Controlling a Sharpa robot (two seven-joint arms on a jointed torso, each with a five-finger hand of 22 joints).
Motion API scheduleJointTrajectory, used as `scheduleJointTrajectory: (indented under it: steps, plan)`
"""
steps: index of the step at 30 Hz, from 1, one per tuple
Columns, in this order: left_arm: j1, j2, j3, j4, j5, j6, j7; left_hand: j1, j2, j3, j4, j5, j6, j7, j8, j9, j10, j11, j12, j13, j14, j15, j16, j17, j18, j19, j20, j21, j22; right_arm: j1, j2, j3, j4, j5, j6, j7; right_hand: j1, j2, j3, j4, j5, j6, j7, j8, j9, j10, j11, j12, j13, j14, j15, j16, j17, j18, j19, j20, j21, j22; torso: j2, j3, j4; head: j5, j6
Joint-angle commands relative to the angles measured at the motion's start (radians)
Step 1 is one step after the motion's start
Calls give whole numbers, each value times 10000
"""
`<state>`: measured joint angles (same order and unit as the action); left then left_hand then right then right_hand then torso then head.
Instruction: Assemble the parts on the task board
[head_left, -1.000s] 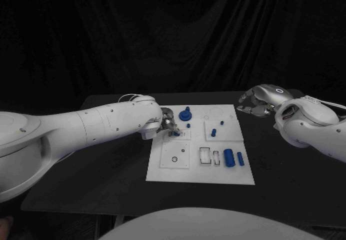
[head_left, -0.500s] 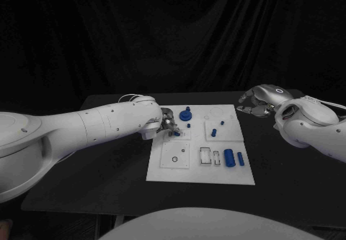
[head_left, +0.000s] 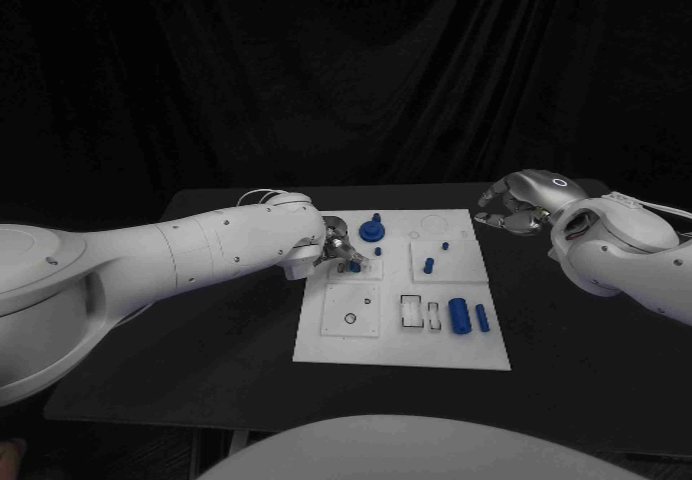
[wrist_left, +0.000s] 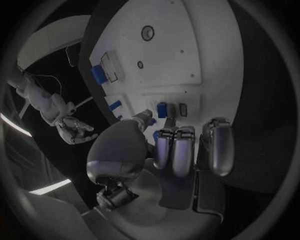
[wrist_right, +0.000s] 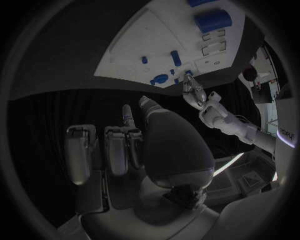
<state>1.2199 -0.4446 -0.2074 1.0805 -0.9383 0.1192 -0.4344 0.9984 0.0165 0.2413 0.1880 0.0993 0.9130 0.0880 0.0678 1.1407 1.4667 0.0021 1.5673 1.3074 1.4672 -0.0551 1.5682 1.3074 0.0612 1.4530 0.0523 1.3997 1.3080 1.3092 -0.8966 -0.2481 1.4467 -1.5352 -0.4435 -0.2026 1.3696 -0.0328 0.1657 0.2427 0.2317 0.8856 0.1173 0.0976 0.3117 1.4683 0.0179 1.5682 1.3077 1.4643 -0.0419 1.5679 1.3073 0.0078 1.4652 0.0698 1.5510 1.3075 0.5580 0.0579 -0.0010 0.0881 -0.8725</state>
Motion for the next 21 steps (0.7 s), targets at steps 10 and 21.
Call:
scheduleJointTrajectory:
  steps: [10,21]
  plan:
    - [-126,9,-38,22,84,-2,131,-470,194,-727,403,-344,92,-51,114,-80,1041,35,35,2634,1036,32,26,2634,-60,37,70,-54,1192,-21,-7,8,-10,-32,124,-212,77,-20,27,-34,57,86,-1,-52,-19,1025,66,26,2631,1065,57,29,2635,-1,867,62,-42,2529,-1,-1,0,3,-2]
    - [-140,-10,-38,32,88,-13,292,-600,638,-1311,838,-381,487,-286,917,884,1041,-168,35,2634,1036,-137,26,2634,-71,83,-83,-41,1273,-22,-1,8,-28,-32,150,-225,101,-16,42,-53,86,90,-2,-58,-26,1025,66,26,2631,1065,57,29,2635,0,866,63,-45,2528,-1,-5,5,13,-2]
